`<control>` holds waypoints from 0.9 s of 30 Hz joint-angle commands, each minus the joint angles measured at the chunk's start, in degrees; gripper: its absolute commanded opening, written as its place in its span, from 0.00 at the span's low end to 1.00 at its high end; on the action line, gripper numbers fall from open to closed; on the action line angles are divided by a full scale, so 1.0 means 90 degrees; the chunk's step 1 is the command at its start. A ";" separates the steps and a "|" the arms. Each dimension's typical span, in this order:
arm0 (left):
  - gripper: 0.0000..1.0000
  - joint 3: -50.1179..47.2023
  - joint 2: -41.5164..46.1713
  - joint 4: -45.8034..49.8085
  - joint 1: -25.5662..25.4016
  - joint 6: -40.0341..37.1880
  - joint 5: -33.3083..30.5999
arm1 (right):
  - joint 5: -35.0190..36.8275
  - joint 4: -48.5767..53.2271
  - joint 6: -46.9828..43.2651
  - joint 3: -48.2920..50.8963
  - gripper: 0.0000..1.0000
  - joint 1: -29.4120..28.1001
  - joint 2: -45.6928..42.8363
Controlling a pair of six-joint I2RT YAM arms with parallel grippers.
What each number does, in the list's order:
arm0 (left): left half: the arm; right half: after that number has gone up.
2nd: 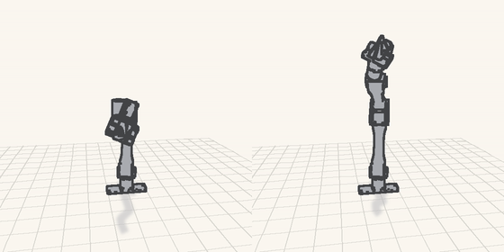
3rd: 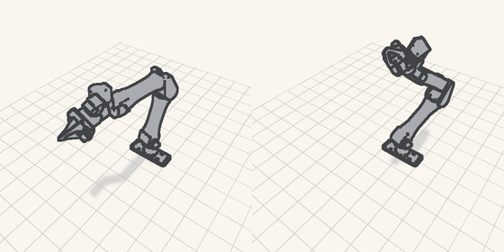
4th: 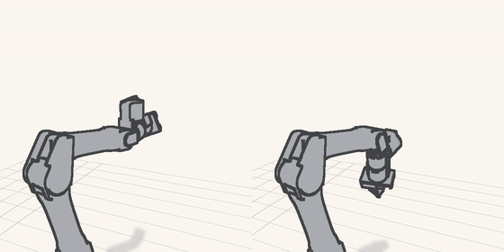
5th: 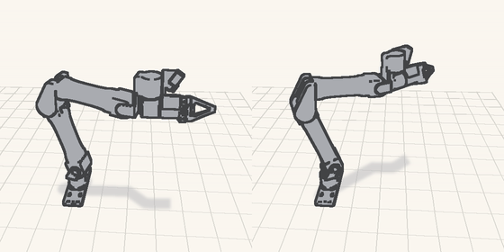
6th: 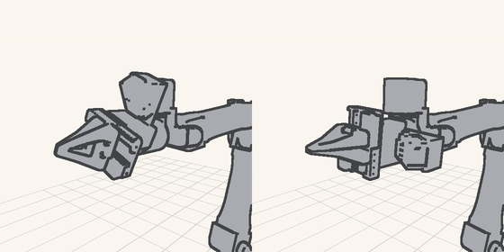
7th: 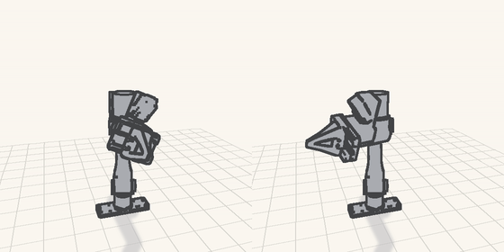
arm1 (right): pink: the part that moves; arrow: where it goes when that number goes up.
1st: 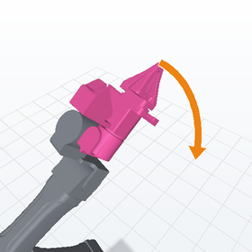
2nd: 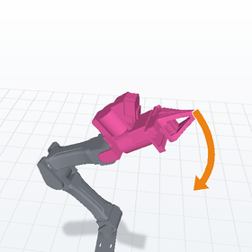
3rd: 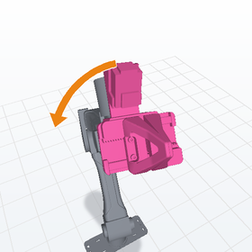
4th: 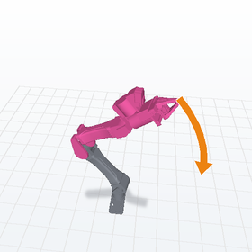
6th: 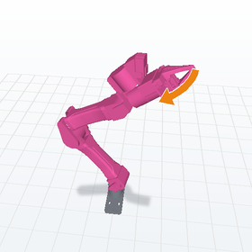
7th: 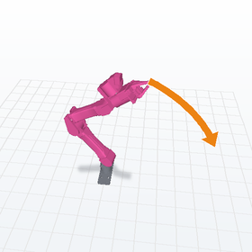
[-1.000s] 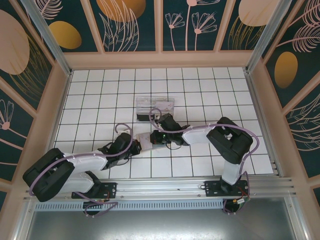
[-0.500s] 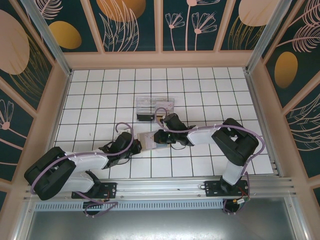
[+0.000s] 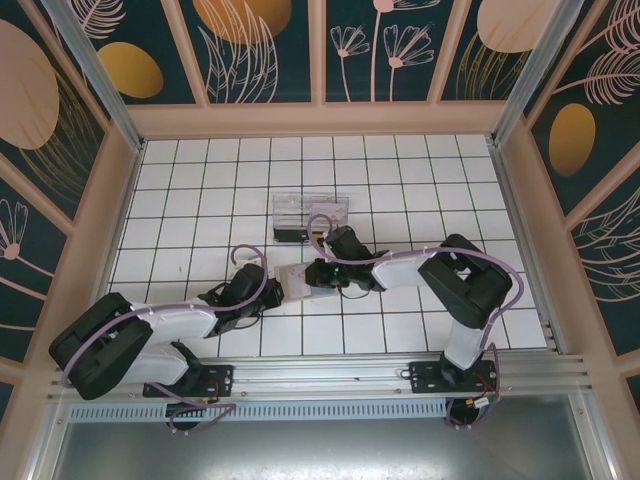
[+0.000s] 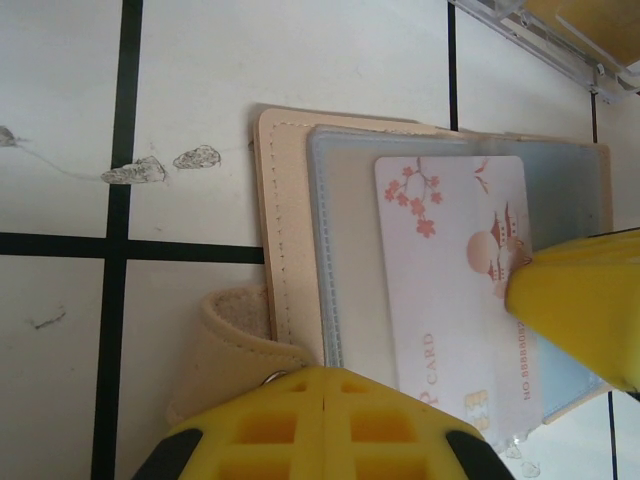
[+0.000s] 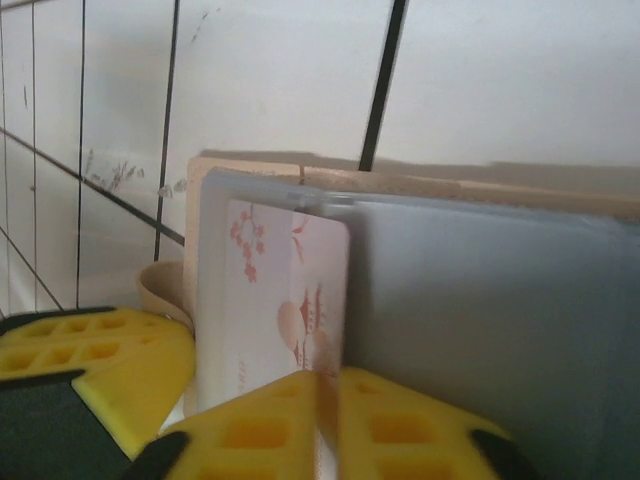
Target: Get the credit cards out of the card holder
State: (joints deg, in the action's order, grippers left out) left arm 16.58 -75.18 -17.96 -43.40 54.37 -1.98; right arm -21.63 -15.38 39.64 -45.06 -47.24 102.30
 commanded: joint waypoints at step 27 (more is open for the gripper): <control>0.00 0.0020 0.0698 0.0729 0.0053 -0.0267 -0.0234 | 0.0584 0.1017 -0.1161 0.0985 0.00 0.1070 -0.2488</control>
State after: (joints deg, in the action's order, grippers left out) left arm 16.84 -71.29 -13.32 -43.38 53.49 -2.61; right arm -20.80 -11.49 33.69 -35.35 -37.93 83.96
